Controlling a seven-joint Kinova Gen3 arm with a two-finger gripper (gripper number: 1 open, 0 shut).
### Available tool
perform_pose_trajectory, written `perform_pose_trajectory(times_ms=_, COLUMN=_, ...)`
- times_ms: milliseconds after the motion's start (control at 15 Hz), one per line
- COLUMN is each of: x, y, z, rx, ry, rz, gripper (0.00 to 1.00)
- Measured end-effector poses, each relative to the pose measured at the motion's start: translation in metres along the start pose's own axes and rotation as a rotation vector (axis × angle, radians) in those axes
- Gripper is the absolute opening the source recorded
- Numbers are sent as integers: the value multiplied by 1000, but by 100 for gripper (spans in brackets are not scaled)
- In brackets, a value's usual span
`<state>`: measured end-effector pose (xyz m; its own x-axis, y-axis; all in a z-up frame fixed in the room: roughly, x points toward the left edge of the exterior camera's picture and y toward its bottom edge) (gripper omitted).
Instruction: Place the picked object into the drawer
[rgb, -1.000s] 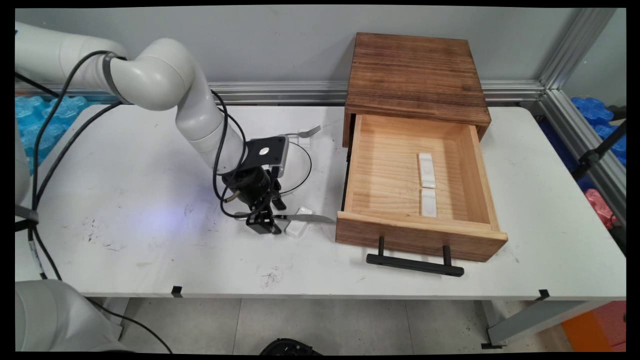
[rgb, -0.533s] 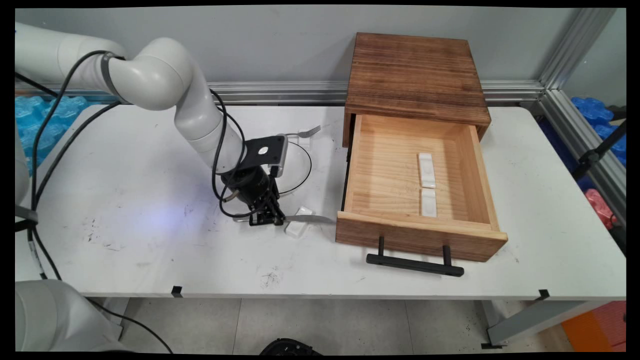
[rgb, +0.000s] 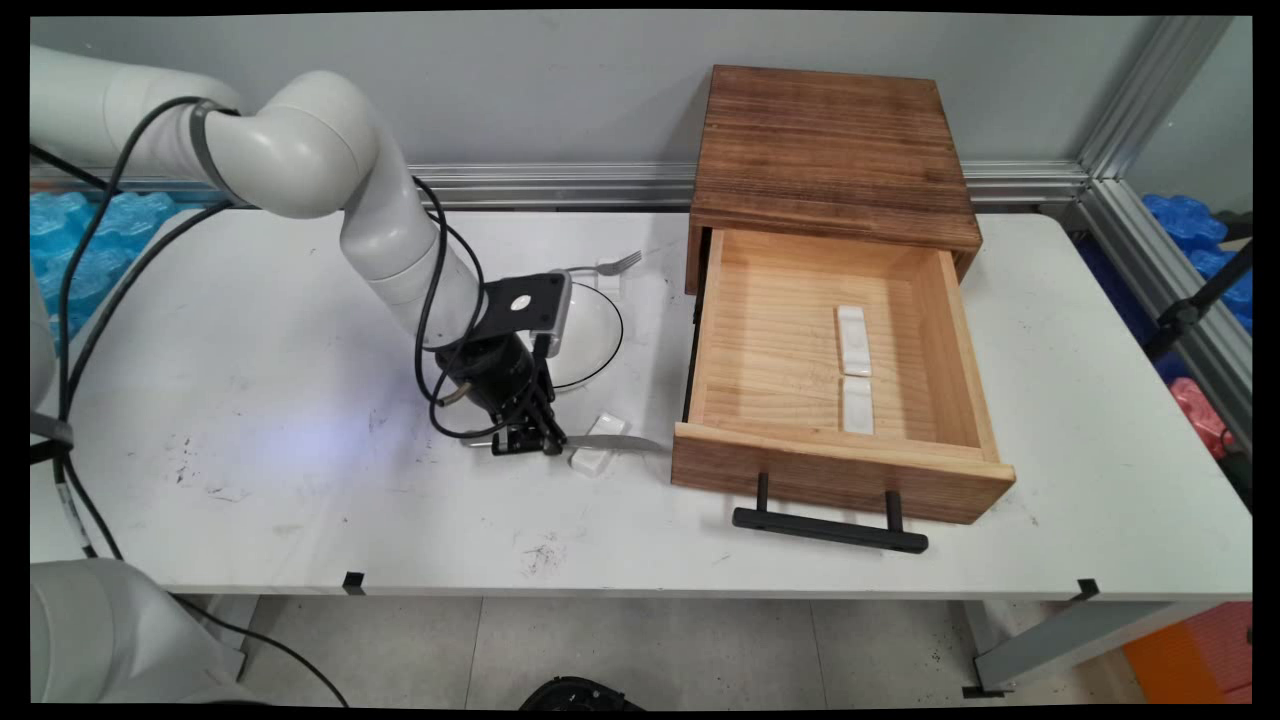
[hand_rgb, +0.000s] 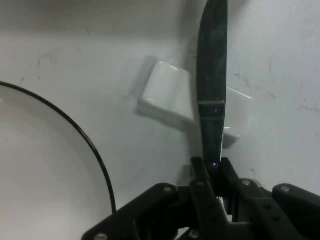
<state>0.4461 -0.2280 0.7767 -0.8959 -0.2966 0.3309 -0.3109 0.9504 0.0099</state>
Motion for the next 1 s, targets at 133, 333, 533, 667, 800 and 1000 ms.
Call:
perform_pose_trajectory(times_ms=133, x=2, y=0, z=-4, rx=0, ry=4, rz=5, gripper=0)
perform_pose_trajectory(times_ms=333, x=5, y=1, z=-9, rx=1, ry=9, rz=10, gripper=0)
perform_pose_trajectory(times_ms=533, x=8, y=1, z=-18, rx=3, ry=14, rz=12, gripper=0)
perform_pose_trajectory(times_ms=667, x=10, y=1, z=-24, rx=4, ry=17, rz=15, gripper=0)
perform_pose_trajectory(times_ms=800, x=11, y=0, z=-30, rx=6, ry=19, rz=16, gripper=0)
perform_pose_trajectory(times_ms=1000, x=14, y=-2, z=-44, rx=7, ry=22, rz=21, gripper=0)
